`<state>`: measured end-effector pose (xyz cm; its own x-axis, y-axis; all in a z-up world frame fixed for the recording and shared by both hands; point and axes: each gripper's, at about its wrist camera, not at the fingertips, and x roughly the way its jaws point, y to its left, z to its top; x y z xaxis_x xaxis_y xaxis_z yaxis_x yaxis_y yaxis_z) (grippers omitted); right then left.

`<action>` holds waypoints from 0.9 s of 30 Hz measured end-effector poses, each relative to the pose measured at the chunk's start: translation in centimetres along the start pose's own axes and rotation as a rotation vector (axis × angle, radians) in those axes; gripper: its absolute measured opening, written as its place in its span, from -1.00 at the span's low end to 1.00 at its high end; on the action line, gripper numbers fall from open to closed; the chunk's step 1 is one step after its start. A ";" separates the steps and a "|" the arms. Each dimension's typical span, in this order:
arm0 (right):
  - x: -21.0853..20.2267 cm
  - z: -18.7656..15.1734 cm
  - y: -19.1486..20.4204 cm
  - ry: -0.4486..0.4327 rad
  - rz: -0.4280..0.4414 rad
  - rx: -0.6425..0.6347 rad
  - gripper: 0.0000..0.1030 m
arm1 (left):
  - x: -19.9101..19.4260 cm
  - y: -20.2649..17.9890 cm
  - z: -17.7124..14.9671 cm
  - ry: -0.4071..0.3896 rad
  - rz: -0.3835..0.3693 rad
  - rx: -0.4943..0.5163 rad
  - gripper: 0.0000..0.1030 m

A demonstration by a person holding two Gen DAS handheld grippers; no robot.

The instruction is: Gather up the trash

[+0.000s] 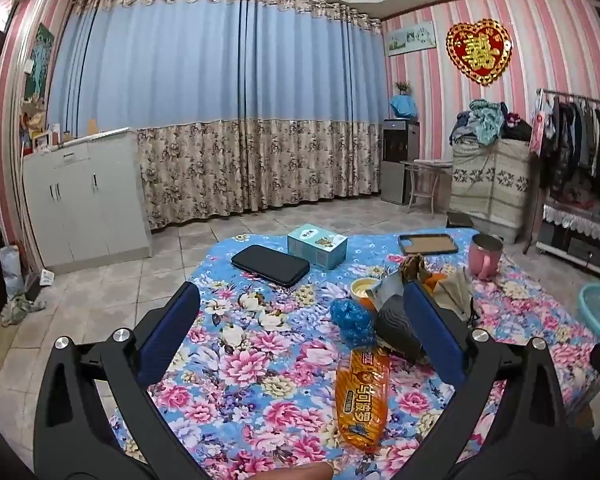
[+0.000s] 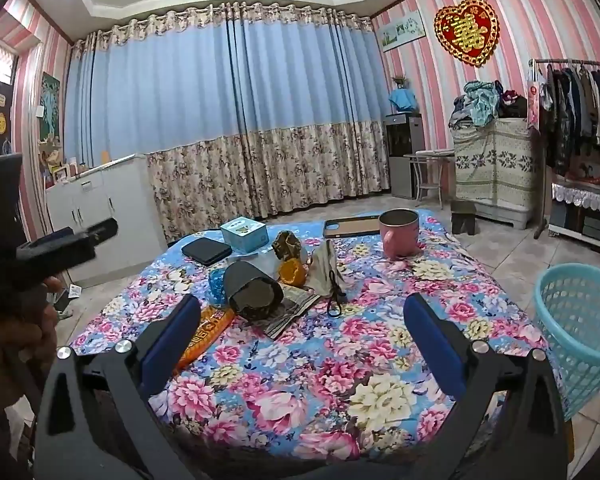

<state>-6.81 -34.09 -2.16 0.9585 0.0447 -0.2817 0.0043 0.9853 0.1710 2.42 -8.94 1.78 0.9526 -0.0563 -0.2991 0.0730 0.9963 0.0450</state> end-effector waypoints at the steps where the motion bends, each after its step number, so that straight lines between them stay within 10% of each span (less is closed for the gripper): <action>1: 0.0 0.0 0.1 -0.004 -0.007 -0.006 0.92 | 0.1 -0.2 -0.1 -0.002 0.006 -0.005 0.91; 27: 0.4 1.9 1.2 -0.082 -0.057 -0.093 0.92 | -1.1 1.2 -3.6 0.032 -0.038 -0.038 0.91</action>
<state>-5.92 -33.21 -0.27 0.9775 -0.0215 -0.2096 0.0364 0.9970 0.0678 0.40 -7.46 -1.30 0.9393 -0.0928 -0.3302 0.0973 0.9952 -0.0028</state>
